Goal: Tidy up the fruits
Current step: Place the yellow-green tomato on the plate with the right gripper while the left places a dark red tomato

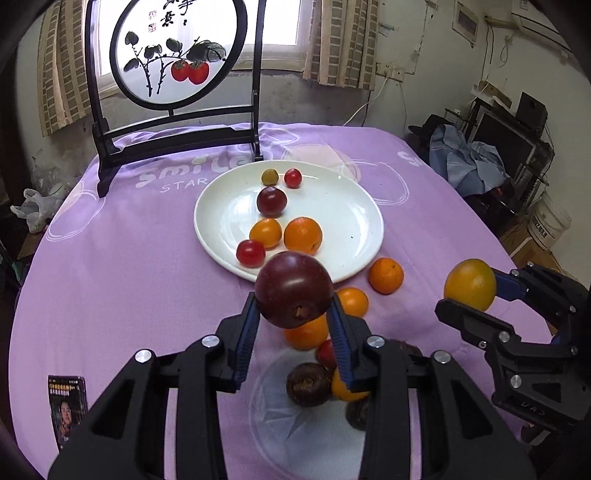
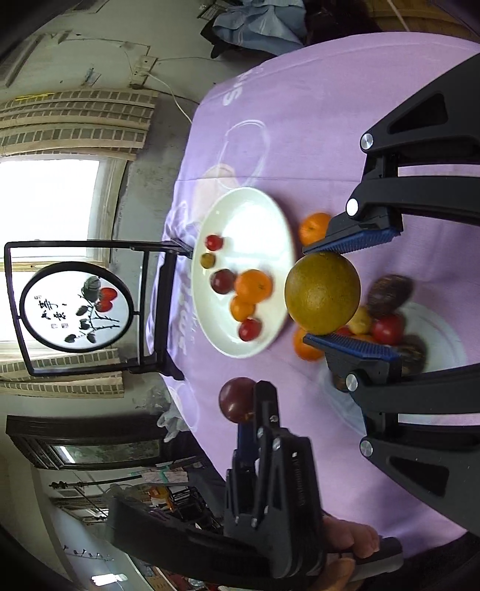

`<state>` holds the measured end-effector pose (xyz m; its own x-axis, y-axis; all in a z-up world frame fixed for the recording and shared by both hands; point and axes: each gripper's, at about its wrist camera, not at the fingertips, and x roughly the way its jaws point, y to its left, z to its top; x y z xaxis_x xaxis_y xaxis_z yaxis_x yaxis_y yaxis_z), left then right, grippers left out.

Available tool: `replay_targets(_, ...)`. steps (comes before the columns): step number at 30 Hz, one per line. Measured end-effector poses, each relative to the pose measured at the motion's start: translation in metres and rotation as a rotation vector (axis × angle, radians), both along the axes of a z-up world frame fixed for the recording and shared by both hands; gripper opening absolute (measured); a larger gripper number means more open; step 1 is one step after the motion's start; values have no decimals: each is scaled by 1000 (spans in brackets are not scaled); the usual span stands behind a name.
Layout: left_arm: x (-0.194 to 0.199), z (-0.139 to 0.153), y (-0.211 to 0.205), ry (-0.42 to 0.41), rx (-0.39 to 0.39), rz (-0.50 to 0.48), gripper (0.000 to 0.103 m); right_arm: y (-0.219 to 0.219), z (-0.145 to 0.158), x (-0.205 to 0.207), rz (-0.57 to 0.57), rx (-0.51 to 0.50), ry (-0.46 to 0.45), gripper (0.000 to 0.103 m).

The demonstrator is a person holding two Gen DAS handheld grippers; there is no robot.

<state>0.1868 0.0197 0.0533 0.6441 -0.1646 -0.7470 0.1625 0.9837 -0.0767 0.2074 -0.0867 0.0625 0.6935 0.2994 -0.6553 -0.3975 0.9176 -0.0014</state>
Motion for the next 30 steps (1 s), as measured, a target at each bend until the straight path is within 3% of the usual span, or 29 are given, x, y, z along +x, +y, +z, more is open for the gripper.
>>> replay_targets(8, 67, -32, 0, 75, 1, 55, 36, 8, -23, 65, -59, -42, 31, 42)
replay_targets(18, 99, -60, -12, 138, 1, 40, 37, 7, -56, 108, -85, -19, 114, 43)
replay_targets(21, 100, -59, -9, 120, 13, 67, 49, 3, -56, 112, -101, 3, 113, 54)
replay_targets(26, 87, -47, -4, 84, 16, 77, 54, -4, -52, 100, -104, -14, 105, 54)
replay_targets(30, 66, -38, -2, 56, 30, 88, 64, -11, -48, 77, -95, -28, 93, 55)
